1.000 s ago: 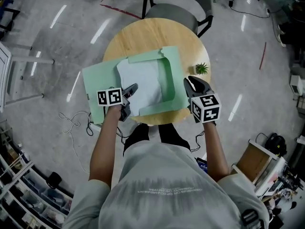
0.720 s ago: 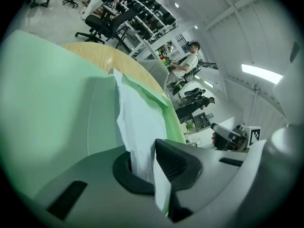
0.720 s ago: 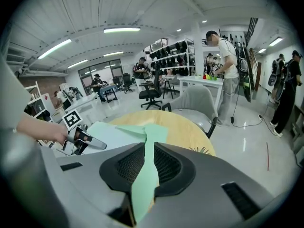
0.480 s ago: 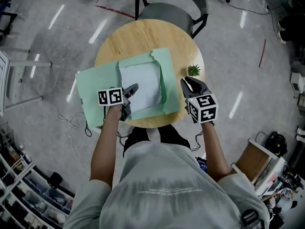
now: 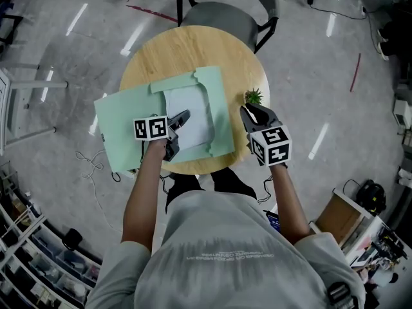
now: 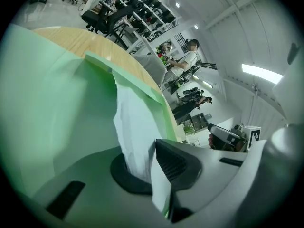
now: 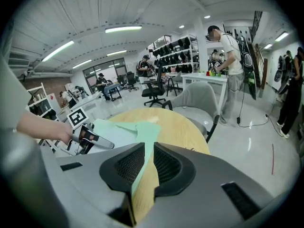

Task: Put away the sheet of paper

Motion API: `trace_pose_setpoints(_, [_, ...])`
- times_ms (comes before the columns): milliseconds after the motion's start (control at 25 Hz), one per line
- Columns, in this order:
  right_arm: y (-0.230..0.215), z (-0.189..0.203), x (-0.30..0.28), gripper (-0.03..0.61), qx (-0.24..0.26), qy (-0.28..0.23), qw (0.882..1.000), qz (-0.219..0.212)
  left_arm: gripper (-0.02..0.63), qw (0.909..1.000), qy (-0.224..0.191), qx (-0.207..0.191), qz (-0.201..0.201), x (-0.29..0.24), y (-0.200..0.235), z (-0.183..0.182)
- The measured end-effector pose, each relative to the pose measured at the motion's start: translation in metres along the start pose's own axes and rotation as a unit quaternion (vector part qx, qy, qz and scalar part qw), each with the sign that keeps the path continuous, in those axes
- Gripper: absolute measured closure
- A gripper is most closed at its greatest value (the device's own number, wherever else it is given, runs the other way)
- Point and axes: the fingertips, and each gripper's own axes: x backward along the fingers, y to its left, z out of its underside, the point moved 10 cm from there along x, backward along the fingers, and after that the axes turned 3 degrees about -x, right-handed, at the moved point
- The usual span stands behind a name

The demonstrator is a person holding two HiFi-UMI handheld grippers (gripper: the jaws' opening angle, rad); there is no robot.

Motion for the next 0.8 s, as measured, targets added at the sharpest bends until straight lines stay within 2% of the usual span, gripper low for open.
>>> trace_pose_setpoints(440, [-0.022,0.002,0.006,0.5,0.013,0.004,1.0,-0.02,0.581,0.9982,0.036,-0.039,-0.029,-0.024,-0.023,0.006])
trace_pose_setpoints(600, [-0.024,0.002,0.009,0.5,0.016,0.004,1.0,-0.026,0.412,0.9929,0.065,-0.075,-0.066,-0.016,-0.029,0.008])
trace_pose_setpoints(800, [-0.017,0.003,0.007,0.499,0.024,0.002,0.999,-0.035,0.348,0.9864,0.075,-0.101,-0.106,0.007,-0.03,0.011])
